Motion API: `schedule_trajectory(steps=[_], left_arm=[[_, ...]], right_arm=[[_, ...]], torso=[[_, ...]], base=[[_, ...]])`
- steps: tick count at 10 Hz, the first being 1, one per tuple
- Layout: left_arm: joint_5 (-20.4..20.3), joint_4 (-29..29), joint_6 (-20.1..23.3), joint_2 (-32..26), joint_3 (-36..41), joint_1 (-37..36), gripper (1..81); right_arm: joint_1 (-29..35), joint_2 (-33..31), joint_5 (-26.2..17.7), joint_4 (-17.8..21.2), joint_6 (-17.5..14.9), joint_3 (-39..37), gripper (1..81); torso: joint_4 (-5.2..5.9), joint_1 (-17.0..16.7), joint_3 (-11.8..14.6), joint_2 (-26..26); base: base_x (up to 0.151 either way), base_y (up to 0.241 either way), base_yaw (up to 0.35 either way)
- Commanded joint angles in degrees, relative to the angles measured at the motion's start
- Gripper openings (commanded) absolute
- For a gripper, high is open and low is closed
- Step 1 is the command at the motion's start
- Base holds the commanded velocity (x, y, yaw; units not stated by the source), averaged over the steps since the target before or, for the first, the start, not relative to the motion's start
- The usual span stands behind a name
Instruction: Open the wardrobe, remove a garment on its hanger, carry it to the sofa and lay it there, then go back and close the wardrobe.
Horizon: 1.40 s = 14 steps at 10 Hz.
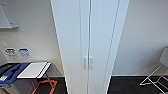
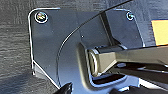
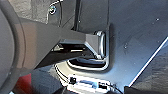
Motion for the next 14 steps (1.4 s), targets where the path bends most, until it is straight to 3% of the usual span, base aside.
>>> schedule_trajectory(steps=[1,14], left_arm=[[2.98,0.54,0.15,-0.25,0.44,-1.91,81.1],[3.42,0.63,0.23,0.63,0.53,-1.30,81.1]], right_arm=[[1.89,-0.21,-2.79,-0.59,-0.09,0.56,81.1],[1.97,-0.21,-2.70,-0.51,-0.09,0.21,81.1]], torso=[[0.00,0.10,0.00,0.00],[0.00,0.19,-0.02,0.06]], base=[[0.098,0.000,0.000],[0.112,0.000,0.000]])
